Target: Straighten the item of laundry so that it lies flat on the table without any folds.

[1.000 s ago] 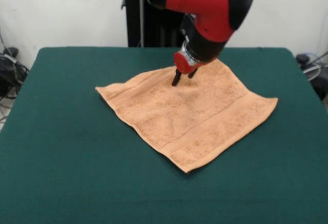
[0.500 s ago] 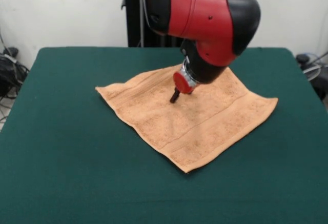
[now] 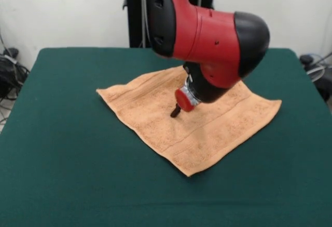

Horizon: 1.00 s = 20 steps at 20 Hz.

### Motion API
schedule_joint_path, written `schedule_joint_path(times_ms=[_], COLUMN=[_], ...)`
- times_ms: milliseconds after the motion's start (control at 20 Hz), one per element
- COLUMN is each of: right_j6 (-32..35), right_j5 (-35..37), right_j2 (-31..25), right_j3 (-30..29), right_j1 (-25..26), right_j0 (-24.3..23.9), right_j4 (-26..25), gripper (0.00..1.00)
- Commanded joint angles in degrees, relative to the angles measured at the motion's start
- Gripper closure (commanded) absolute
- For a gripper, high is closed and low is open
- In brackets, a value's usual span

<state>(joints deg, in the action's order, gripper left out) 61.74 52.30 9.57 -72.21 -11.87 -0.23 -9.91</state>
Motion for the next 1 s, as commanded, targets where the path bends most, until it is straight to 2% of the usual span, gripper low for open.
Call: schedule_joint_path(times_ms=[50,200,300,700,1000], right_j6=[7.60,7.22,6.80,6.64,5.29], right_j5=[4.77,9.02,12.09,26.40,31.65], right_j2=[-3.25,-3.16,-3.13,-3.64,-5.62], right_j3=[12.08,17.47,23.75,54.52,67.72], right_j1=[7.72,10.27,13.78,30.75,37.67], right_j0=[0.19,-0.01,-0.17,-1.23,-2.41], right_j4=[-0.48,-1.08,-1.66,-4.04,-7.61], gripper=[0.00,0.00,0.00,0.00,0.00])
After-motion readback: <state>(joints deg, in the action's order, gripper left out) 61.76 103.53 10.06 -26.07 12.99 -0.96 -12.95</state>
